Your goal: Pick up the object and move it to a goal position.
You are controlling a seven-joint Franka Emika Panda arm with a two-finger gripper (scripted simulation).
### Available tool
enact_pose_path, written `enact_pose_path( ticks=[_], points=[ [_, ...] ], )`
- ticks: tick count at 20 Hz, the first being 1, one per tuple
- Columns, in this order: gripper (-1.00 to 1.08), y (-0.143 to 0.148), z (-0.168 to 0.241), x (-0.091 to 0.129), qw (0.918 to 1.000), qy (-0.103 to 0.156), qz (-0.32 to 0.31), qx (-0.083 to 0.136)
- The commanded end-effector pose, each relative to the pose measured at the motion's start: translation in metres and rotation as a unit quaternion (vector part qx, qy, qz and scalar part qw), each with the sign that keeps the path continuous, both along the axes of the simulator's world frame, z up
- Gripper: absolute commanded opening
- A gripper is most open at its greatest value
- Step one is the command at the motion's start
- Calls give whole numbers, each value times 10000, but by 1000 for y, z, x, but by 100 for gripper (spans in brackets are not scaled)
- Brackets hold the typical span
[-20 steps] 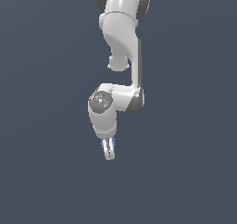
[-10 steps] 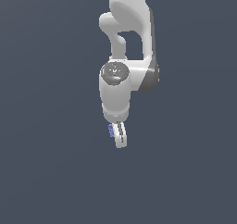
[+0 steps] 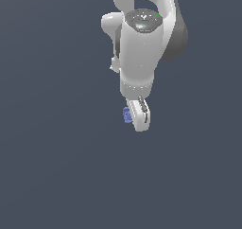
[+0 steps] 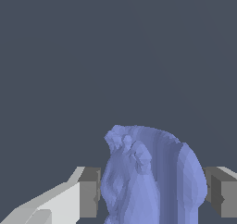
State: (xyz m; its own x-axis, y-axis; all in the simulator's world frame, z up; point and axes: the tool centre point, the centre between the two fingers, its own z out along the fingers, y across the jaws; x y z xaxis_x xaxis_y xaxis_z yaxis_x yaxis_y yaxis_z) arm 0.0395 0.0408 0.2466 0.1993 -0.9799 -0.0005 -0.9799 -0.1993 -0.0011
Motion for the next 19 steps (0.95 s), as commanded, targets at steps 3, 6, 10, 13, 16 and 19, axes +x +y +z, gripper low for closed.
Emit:
enact_pose_path(
  ticks=[3,6,10,13,16,19],
  points=[
    [-100,18,37,-7,10000,4,-3,-7],
    [-100,27,55,-9,10000,4,-3,-7],
    [-100,34,69,-11,10000,4,0,-8],
    [-100,36,74,-12,10000,4,0,-8],
    [-100,36,72,-11,10000,4,3,-6],
    [-100,35,69,-10,10000,5,4,-3]
  ],
)
